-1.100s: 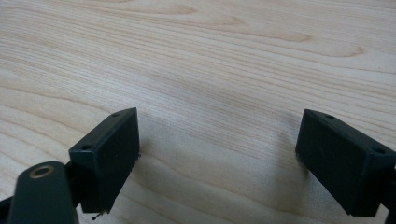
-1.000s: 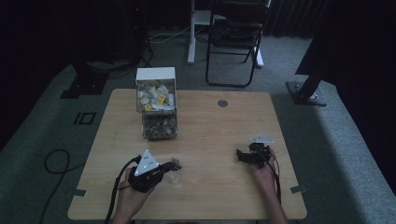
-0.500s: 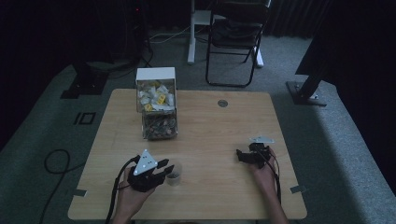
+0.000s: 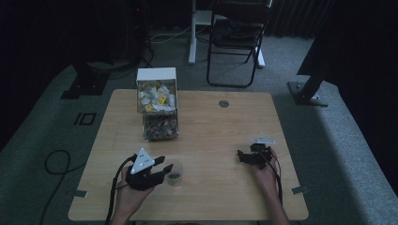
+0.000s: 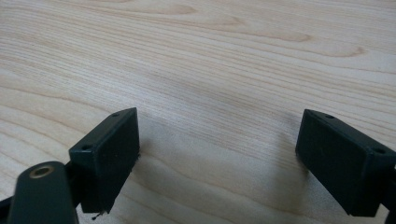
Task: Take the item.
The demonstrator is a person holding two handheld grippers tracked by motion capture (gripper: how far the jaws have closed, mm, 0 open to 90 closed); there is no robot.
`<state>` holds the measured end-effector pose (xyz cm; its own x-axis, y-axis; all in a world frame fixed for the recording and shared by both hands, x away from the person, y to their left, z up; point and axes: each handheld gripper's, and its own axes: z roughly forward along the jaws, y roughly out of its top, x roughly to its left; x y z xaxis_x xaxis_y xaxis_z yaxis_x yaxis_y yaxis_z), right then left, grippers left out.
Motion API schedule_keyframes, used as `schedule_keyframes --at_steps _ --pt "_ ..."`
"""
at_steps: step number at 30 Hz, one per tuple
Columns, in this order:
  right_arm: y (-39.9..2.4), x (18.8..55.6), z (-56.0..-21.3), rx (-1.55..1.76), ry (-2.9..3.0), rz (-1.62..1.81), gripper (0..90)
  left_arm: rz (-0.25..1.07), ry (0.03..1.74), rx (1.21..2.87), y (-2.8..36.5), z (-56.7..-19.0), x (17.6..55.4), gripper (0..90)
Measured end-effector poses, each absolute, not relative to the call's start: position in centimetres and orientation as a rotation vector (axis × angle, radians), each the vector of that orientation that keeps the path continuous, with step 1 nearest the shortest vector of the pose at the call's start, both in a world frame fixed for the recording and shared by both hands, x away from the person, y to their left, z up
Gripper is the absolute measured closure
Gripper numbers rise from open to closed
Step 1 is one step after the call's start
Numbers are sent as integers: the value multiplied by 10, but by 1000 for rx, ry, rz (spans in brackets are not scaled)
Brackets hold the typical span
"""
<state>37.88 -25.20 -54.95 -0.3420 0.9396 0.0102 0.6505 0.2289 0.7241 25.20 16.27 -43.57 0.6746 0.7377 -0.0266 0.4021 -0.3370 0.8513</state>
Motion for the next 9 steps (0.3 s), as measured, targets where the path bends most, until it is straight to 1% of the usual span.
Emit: schedule_keyframes --at_steps 3,9 --pt "-252 379 -550 1461 2077 899 133 478 901 1961 164 -436 252 498" --pt "-252 379 -550 1462 2076 900 133 492 918 1952 166 -437 254 471"
